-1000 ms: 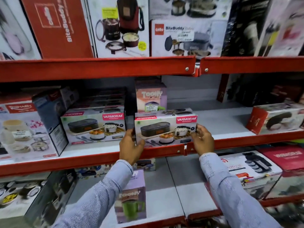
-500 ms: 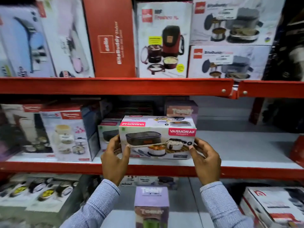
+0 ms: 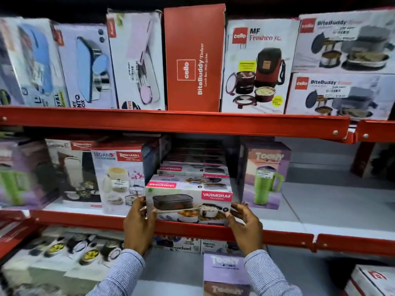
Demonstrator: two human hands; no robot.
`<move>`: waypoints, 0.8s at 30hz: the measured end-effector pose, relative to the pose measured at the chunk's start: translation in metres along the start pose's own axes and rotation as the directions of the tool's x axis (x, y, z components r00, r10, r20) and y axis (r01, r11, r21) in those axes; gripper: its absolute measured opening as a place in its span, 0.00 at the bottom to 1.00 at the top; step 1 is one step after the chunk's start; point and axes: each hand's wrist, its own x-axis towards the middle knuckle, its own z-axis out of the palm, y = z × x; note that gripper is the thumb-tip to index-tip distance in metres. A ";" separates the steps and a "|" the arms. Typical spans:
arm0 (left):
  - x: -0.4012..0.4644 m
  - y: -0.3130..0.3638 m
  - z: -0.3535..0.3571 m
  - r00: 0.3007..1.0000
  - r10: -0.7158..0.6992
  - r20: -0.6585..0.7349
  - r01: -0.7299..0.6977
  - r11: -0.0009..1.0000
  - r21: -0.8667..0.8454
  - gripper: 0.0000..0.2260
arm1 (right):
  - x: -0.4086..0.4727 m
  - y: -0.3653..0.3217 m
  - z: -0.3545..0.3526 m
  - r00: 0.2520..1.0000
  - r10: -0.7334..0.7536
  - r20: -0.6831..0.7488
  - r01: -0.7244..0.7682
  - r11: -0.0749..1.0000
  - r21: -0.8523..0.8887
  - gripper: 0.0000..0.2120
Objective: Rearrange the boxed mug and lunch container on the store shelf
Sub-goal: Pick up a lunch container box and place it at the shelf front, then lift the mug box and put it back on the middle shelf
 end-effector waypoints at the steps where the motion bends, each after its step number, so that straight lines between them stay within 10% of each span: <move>1: 0.001 -0.001 0.000 1.000 -0.002 0.011 0.001 1.000 0.013 0.13 | -0.001 0.000 0.000 1.000 0.000 0.002 0.000 1.000 0.000 0.15; 19: 0.005 0.002 -0.010 0.997 -0.010 0.078 0.003 0.996 0.093 0.19 | 0.001 -0.001 -0.009 0.999 -0.022 0.041 0.020 0.999 0.035 0.15; 24: -0.031 -0.017 -0.016 0.998 0.043 -0.038 -0.041 0.998 0.057 0.23 | -0.020 0.030 -0.060 0.991 0.007 -0.133 0.012 0.990 0.142 0.10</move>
